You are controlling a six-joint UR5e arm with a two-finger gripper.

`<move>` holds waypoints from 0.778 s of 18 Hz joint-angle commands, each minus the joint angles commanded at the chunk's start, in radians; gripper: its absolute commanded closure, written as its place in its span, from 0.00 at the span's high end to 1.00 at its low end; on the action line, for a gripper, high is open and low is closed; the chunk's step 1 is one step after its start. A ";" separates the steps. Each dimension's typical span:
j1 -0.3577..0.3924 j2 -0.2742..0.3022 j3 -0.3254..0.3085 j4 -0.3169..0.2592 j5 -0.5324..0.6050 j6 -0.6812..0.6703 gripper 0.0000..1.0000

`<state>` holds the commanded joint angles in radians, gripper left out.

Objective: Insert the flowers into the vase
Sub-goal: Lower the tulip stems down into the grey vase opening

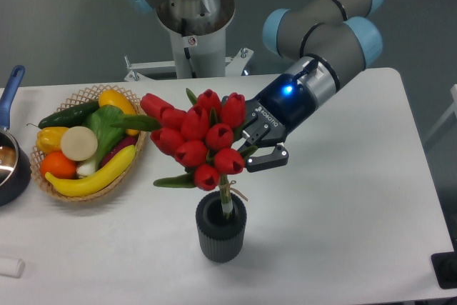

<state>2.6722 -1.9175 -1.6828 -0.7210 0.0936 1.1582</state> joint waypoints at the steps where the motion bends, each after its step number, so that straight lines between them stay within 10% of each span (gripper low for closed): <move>1: -0.008 -0.002 -0.003 0.000 0.000 0.002 0.31; 14: 0.000 -0.097 -0.041 0.000 0.017 0.003 0.34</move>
<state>2.6722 -2.0140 -1.7242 -0.7210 0.1104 1.1612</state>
